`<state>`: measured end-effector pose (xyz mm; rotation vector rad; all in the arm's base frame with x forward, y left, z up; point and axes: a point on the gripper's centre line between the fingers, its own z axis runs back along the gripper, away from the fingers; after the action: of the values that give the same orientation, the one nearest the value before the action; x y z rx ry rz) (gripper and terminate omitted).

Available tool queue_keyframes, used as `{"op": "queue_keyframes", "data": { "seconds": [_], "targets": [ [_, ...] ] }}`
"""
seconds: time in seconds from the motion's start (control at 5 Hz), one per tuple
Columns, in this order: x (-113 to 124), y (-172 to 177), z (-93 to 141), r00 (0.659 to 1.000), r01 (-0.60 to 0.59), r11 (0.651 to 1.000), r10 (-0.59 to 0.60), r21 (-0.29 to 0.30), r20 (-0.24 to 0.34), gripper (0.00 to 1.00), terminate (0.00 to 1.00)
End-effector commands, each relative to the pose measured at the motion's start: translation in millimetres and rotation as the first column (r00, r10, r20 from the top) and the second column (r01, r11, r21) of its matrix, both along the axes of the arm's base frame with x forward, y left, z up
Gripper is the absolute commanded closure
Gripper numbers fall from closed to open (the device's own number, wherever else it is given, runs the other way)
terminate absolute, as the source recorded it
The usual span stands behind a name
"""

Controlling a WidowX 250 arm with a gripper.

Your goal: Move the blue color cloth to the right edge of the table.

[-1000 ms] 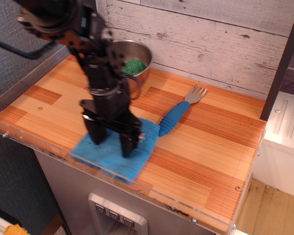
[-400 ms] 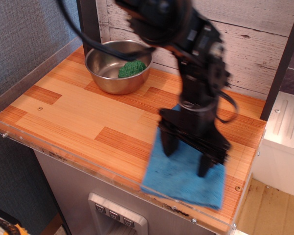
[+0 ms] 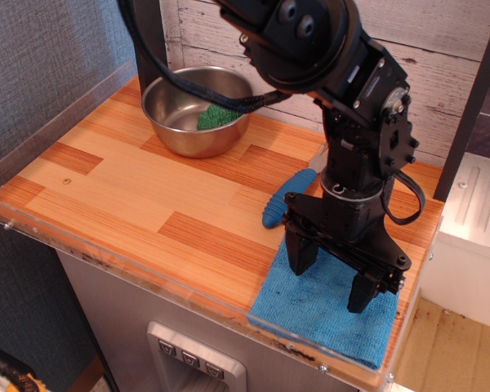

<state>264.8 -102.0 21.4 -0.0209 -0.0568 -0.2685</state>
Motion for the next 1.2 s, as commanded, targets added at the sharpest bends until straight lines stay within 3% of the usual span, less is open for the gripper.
{"op": "queue_keyframes", "data": {
  "seconds": [0.0, 0.4, 1.0],
  "targets": [
    [-1.5, 9.7, 24.7, 0.999, -0.016, 1.0, 0.016, 0.003, 0.042, 0.0, 0.0],
    [-1.6, 18.5, 63.5, 0.997, -0.027, 1.0, 0.027, 0.007, 0.074, 0.0, 0.0],
    [-4.3, 30.3, 79.8, 0.995, -0.069, 0.998, 0.069, 0.003, 0.066, 0.0, 0.0]
  ]
}}
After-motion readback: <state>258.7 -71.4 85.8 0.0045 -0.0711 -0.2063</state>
